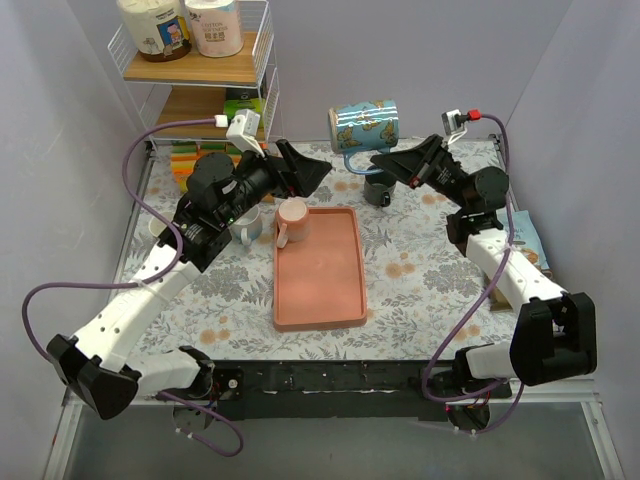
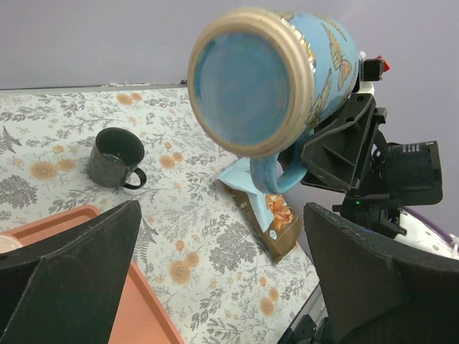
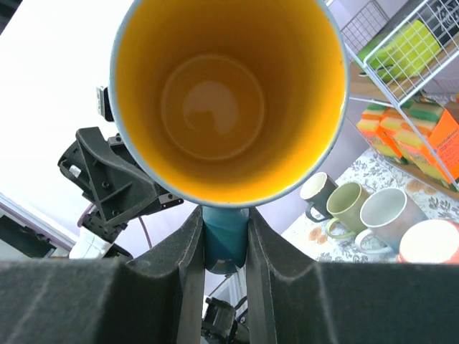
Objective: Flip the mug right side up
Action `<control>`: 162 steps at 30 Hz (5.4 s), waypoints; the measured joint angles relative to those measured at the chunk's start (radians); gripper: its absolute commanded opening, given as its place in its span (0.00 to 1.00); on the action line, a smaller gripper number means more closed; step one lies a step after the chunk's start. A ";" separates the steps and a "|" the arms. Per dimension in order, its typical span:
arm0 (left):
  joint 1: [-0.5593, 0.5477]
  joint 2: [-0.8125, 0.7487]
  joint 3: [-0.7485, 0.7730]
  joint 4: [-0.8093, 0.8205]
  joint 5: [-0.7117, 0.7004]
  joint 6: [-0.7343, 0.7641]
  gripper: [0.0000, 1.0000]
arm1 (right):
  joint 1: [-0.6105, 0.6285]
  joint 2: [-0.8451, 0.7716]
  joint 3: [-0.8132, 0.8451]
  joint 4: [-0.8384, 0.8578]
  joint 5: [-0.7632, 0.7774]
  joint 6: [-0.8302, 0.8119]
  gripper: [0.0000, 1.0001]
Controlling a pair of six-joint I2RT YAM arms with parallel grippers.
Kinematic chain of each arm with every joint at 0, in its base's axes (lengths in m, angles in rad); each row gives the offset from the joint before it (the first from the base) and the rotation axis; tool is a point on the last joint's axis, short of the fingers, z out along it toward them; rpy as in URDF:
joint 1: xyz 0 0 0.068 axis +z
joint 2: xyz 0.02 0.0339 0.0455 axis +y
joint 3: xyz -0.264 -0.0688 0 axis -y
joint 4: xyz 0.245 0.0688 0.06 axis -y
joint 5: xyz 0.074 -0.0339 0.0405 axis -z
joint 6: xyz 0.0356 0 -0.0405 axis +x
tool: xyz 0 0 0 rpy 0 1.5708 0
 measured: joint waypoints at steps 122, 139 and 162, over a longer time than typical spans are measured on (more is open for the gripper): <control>0.014 0.185 0.050 -0.284 0.044 0.114 0.98 | -0.196 0.505 0.241 -0.863 0.562 -1.154 0.12; 0.016 0.183 0.043 -0.293 0.001 0.114 0.98 | -0.098 0.495 0.289 -0.932 0.842 -1.231 0.97; 0.049 0.261 -0.215 -0.330 -0.165 0.178 0.71 | -0.098 0.121 0.282 -1.117 0.603 -1.030 0.94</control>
